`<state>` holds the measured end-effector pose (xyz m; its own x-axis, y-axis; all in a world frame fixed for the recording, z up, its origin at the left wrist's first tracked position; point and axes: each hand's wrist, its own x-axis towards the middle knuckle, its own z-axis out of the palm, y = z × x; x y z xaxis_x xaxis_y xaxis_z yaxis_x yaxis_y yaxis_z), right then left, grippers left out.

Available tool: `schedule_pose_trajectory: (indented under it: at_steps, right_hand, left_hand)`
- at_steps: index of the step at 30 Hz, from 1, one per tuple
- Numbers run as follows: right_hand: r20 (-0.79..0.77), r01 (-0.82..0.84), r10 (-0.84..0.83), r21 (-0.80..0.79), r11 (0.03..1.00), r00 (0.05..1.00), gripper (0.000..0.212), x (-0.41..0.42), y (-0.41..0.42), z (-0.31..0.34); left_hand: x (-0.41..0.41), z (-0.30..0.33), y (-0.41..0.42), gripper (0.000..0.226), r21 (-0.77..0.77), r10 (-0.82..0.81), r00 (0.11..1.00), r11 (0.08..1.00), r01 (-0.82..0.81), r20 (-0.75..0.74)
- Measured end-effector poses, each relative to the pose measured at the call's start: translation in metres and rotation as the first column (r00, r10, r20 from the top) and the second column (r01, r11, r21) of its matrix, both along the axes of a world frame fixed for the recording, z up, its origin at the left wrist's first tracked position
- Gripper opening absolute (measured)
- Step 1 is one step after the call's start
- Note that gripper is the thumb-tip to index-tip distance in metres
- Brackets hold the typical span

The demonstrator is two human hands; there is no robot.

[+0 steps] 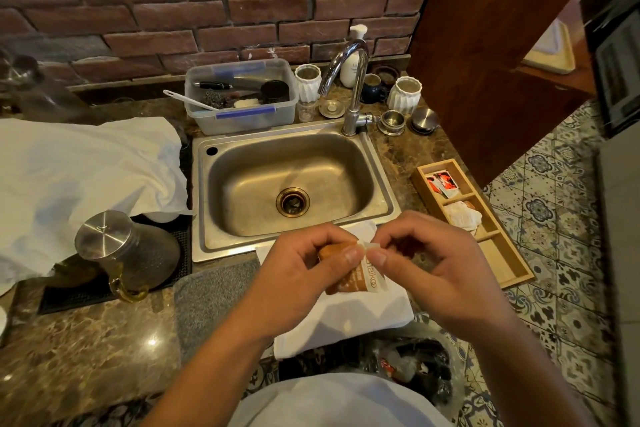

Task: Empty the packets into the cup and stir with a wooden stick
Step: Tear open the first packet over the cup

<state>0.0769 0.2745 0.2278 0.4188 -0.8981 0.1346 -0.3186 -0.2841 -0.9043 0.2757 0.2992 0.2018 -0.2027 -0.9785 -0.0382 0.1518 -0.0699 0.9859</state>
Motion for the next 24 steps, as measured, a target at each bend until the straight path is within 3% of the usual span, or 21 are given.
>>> schedule_pose_trajectory:
  at_steps: [6,10,12,17,24]
  right_hand:
    - [0.073,-0.013,0.018,-0.074,0.997,0.997,0.009,0.005,0.001,-0.007]
    - [0.064,0.002,0.009,-0.171,0.985,0.998,0.011,0.009,0.003,-0.009]
    - [0.044,0.035,-0.028,-0.165,0.986,0.999,0.01,0.012,0.005,-0.011]
    - [0.104,-0.002,-0.01,0.117,0.993,0.995,0.014,0.008,0.004,-0.012]
    - [0.066,-0.034,0.029,0.078,0.996,0.997,0.003,0.004,0.0,-0.011]
  left_hand:
    - [-0.005,-0.007,0.005,0.012,0.139,0.004,0.965,0.99,0.033,-0.262]
    - [-0.01,-0.011,0.006,0.026,0.223,0.03,0.905,0.972,0.073,-0.424]
    - [-0.009,-0.011,0.005,0.016,0.23,0.066,0.924,0.973,0.025,-0.377]
    - [-0.001,-0.006,0.001,0.009,0.107,0.039,0.992,0.994,-0.026,-0.121]
    - [0.001,-0.003,-0.001,0.008,0.055,0.026,1.0,0.998,-0.026,0.013]
